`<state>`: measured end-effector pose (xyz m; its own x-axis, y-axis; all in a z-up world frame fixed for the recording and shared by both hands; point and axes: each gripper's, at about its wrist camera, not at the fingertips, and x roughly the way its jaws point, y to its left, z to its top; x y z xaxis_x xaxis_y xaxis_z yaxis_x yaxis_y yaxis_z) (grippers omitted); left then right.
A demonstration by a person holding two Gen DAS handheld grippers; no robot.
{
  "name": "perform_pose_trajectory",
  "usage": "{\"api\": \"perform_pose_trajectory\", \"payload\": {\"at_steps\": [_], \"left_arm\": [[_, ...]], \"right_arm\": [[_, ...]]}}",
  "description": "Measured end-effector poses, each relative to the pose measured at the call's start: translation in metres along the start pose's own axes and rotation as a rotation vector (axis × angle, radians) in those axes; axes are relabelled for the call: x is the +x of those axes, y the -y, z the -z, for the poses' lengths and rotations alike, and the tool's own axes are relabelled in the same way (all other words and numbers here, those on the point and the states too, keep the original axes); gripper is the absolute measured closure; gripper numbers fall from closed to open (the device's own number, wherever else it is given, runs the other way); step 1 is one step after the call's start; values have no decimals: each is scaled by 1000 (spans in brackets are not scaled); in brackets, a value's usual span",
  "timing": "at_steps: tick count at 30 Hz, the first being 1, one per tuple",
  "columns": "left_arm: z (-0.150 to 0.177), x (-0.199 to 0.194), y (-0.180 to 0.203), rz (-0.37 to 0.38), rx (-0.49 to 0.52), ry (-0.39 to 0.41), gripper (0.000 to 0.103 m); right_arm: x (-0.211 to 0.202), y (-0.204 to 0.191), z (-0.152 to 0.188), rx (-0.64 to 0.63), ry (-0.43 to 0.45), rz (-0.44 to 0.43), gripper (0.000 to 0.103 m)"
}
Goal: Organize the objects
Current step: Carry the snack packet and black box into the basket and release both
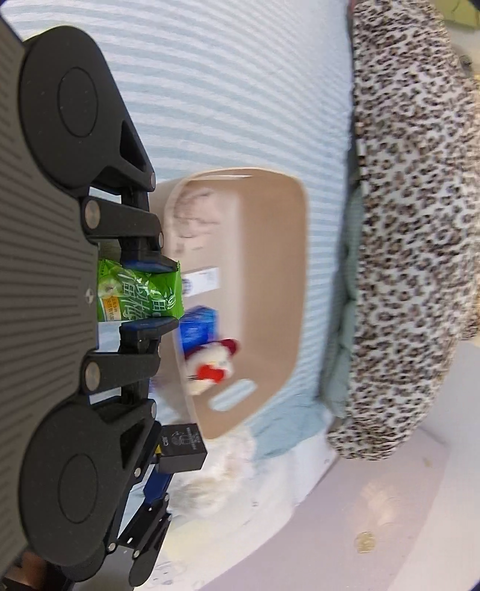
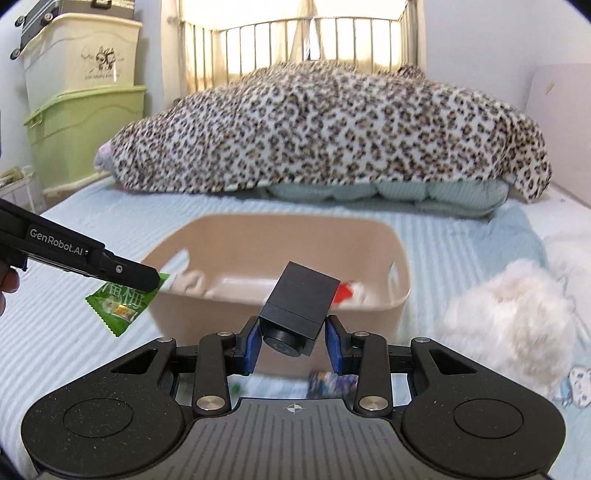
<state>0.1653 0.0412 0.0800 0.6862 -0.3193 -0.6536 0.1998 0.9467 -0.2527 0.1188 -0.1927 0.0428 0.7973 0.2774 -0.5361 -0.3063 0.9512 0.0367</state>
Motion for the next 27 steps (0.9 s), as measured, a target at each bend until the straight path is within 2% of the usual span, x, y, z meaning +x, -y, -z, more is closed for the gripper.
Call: {"api": "perform_pose_trajectory", "payload": {"at_steps": [4, 11, 15, 22, 27], "left_arm": [[-15, 8, 8, -48, -2, 79, 77], [-23, 40, 16, -171, 35, 144, 77], [-21, 60, 12, -257, 39, 124, 77], [-16, 96, -1, -352, 56, 19, 77], [-10, 100, -3, -354, 80, -4, 76]], "right_arm": [[7, 7, -17, 17, 24, 10, 69], [41, 11, -37, -1, 26, 52, 69], [67, 11, -35, -23, 1, 77, 69], [102, 6, -27, -82, -45, 109, 69], [111, 7, -22, -66, -63, 101, 68]]}}
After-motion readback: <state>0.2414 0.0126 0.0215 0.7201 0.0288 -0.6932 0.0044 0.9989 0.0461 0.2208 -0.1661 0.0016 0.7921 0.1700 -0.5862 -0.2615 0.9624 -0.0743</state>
